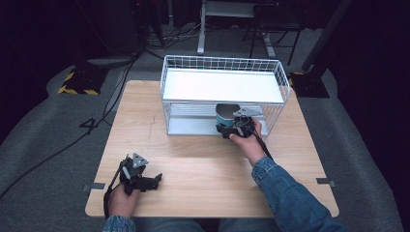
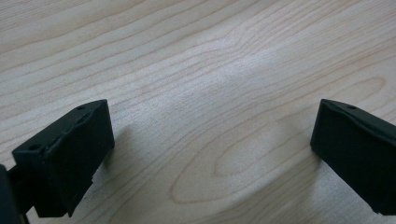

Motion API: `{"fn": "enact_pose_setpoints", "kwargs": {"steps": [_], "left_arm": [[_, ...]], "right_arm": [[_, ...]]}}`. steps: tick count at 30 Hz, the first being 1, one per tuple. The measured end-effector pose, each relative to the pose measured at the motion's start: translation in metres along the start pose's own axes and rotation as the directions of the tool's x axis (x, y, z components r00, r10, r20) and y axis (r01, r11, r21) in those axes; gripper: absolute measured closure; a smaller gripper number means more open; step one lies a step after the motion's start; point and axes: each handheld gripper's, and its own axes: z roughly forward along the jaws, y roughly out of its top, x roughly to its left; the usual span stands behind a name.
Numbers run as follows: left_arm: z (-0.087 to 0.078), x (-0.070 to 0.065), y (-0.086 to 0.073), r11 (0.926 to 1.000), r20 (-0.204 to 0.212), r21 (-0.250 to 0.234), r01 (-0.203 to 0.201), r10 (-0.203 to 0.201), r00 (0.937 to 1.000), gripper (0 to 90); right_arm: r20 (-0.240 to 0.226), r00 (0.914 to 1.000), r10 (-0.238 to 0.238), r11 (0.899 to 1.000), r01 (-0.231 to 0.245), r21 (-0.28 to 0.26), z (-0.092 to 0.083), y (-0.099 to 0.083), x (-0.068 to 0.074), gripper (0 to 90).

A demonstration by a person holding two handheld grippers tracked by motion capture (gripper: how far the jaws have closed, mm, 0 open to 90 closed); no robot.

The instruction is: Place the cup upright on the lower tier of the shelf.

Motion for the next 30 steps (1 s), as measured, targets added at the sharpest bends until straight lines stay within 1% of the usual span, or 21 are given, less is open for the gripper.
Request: {"fn": "enact_pose_setpoints", "kwargs": {"steps": [3,4,6,9,11,15,17,18,21,22,23,26,27,28,30], "left_arm": [[0.0,0.0,0.0,1.0,0.0,0.0,0.0,0.0,1.0,0.0],[0.0,0.0,0.0,1.0,0.0,0.0,0.0,0.0,1.0,0.0],[0.0,0.0,0.0,1.0,0.0,0.0,0.0,0.0,1.0,0.0],[0.0,0.0,0.0,1.0,0.0,0.0,0.0,0.0,1.0,0.0],[0.0,0.0,0.0,1.0,0.0,0.001,-0.001,0.001,1.0,0.0],[0.0,0.0,0.0,1.0,-0.001,0.001,-0.001,0.001,1.0,0.0],[0.0,0.0,0.0,1.0,0.0,0.001,-0.001,0.001,1.0,0.0],[0.0,0.0,0.0,1.0,-0.001,0.001,-0.001,0.001,1.0,0.0],[0.0,0.0,0.0,1.0,-0.001,0.0,-0.001,0.001,1.0,0.0],[0.0,0.0,0.0,1.0,-0.001,0.0,-0.001,0.001,1.0,0.0],[0.0,0.0,0.0,1.0,-0.001,0.001,-0.001,0.001,1.0,0.0],[0.0,0.0,0.0,1.0,-0.001,0.001,-0.001,0.001,1.0,0.0],[0.0,0.0,0.0,1.0,-0.001,0.001,-0.001,0.001,1.0,0.0],[0.0,0.0,0.0,1.0,-0.001,0.0,0.0,0.0,1.0,0.0],[0.0,0.0,0.001,1.0,-0.002,0.002,-0.001,0.001,1.0,0.0]], "right_arm": [[0.012,0.9999,0.005,1.0,-0.005,-0.001,0.005,-0.001,-0.002,23.4],[0.028,0.9996,0.004,1.0,-0.004,-0.001,0.009,-0.003,-0.003,23.3],[0.032,0.9995,0.005,1.0,-0.005,-0.001,0.01,-0.003,-0.003,23.4],[0.053,0.9986,0.009,1.0,-0.009,-0.011,0.019,-0.004,-0.005,23.3],[0.055,0.9984,0.011,1.0,-0.011,-0.009,0.021,-0.004,-0.005,23.4],[0.062,0.9979,0.017,1.0,-0.016,-0.02,0.03,-0.004,-0.005,23.3],[0.063,0.9978,0.022,1.0,-0.021,-0.018,0.031,-0.004,-0.005,23.3],[0.07,0.997,0.032,0.999,-0.03,-0.032,0.035,-0.004,-0.006,23.3],[0.079,0.9962,0.037,0.999,-0.034,-0.038,0.039,-0.005,-0.008,23.3],[0.079,0.9962,0.037,0.999,-0.034,-0.038,0.039,-0.005,-0.008,23.3],[0.078,0.9957,0.05,0.998,-0.047,-0.039,0.042,-0.005,-0.009,23.3],[0.074,0.9953,0.062,0.997,-0.059,-0.039,0.044,-0.005,-0.009,23.3],[0.076,0.9959,0.048,0.998,-0.045,-0.048,0.045,-0.005,-0.011,23.3],[0.074,0.9952,0.064,0.997,-0.061,-0.042,0.046,-0.005,-0.01,23.3],[0.072,0.9955,0.063,0.997,-0.06,-0.044,0.048,-0.005,-0.011,23.3]]}}
